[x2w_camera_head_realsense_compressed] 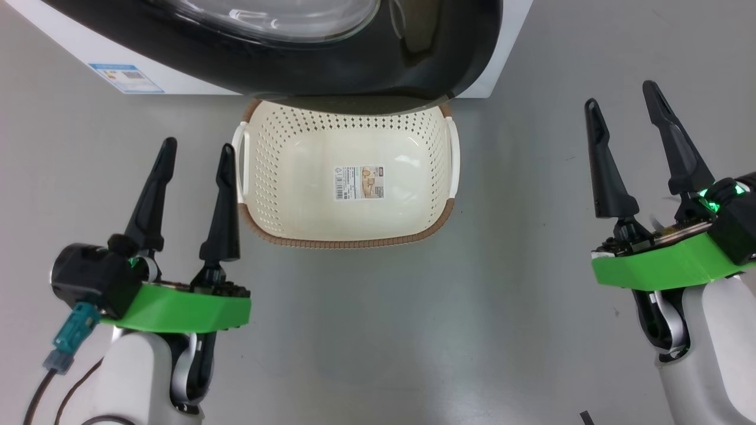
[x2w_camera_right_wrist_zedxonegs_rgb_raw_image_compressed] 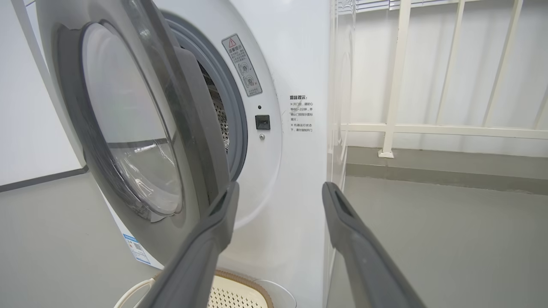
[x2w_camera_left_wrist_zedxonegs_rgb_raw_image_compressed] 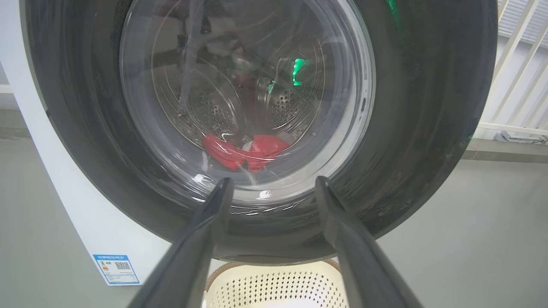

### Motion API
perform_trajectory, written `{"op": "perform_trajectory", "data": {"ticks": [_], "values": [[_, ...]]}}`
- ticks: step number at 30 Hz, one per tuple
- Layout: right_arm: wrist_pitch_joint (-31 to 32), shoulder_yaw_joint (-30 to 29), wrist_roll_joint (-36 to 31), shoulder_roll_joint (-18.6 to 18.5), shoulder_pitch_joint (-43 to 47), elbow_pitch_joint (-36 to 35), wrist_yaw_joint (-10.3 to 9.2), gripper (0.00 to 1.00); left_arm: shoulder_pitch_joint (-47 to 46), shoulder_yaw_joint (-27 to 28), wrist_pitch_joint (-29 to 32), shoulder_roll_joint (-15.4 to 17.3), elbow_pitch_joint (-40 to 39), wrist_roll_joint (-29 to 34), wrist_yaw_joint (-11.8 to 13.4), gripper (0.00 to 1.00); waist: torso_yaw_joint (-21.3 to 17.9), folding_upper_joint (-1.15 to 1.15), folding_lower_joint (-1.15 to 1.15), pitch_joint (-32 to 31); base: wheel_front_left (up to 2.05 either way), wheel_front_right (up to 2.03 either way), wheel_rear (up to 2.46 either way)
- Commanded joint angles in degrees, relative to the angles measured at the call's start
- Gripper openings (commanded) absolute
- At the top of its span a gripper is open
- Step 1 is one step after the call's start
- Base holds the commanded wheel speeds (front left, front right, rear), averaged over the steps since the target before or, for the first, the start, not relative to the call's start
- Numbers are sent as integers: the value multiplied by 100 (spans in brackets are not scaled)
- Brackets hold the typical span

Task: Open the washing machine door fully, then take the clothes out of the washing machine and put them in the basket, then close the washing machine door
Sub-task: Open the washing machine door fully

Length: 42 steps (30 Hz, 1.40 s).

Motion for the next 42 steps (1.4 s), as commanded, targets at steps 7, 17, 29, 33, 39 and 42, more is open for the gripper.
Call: {"op": "perform_trajectory", "data": {"ticks": [7,17,29,33,39,42], "values": [[-34,-39,-179,144,231,-252,36,100,59,190,-43,149,-212,46,-28,100,8,0,0,42,0,0,0],[-35,24,-168,201,258,-260,36,100,52,218,-43,149,-233,60,-31,100,5,0,0,64,0,0,0],[-35,82,-74,187,246,-220,36,100,42,229,-43,149,-230,71,-34,100,-4,0,0,87,0,0,0],[-35,226,387,195,186,-130,36,3,44,230,-43,149,-217,73,-34,100,-3,0,0,90,0,0,0],[-35,523,2078,108,-130,132,36,0,36,222,-43,149,-205,69,-35,100,10,0,0,106,0,0,0],[-35,870,2970,-108,-429,335,36,0,29,215,-43,149,-178,58,-35,100,18,0,0,122,0,0,0]]}}
